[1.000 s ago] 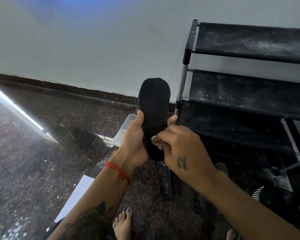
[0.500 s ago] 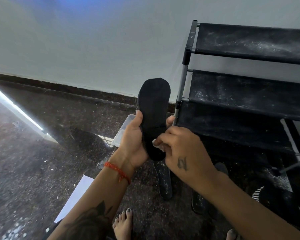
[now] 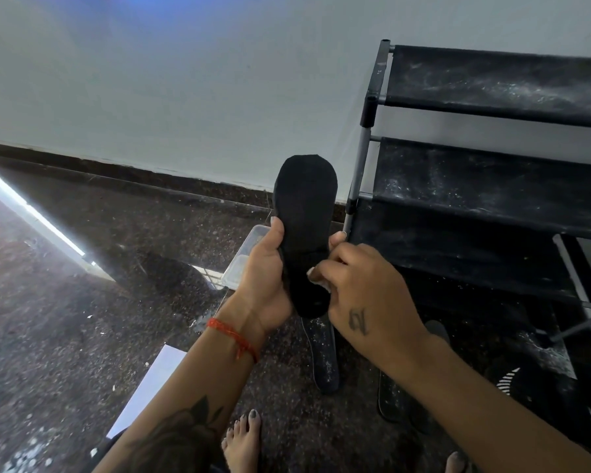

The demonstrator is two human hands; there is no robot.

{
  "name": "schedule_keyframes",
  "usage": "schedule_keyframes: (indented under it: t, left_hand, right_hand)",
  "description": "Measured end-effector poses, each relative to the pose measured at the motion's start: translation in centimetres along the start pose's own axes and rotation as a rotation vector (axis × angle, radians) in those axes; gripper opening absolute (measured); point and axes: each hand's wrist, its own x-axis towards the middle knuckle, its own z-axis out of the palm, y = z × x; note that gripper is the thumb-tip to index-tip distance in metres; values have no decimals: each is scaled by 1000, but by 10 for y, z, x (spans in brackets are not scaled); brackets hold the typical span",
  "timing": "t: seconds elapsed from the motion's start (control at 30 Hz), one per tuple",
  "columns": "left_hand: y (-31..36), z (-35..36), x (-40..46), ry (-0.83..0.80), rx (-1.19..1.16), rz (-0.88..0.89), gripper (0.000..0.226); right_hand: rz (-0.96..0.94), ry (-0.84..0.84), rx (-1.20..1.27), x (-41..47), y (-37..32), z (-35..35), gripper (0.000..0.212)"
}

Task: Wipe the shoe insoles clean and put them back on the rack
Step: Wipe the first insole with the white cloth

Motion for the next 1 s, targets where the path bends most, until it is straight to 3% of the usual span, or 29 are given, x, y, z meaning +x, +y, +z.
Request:
schedule_keyframes:
  t: [0.1,0.2,0.27,0.5,0.6,0.7,0.77,1.0]
  left_hand:
    - [1,2,-1,-8,-21,-4,71]
    - [2,2,-2,0,1,2,69]
    - [2,3,-2,4,6,-7,71]
    - [0,1,-1,17,-9,-21,68]
    - [0,3,-1,-2,-20,-12,69]
    - [2,2,-1,-7,-32,-4,68]
    - [2,2,-1,-3,-26,-12,71]
    - [0,0,0,20,-21,-24,69]
  right_hand:
    - [62,6,-13,1,8,-6,22]
    - [68,129,182,2,6,-12,15]
    - [4,110,257,0,-1,-9,14]
    - [0,-63,4,-3,-1,-4,19]
    - [64,-31,-29,0,7,-13,18]
    - [70,105,146,1,8,-17,14]
    - [3,93,231,-1,2,-11,16]
    - [-4,-42,-34,-3,-3,-4,19]
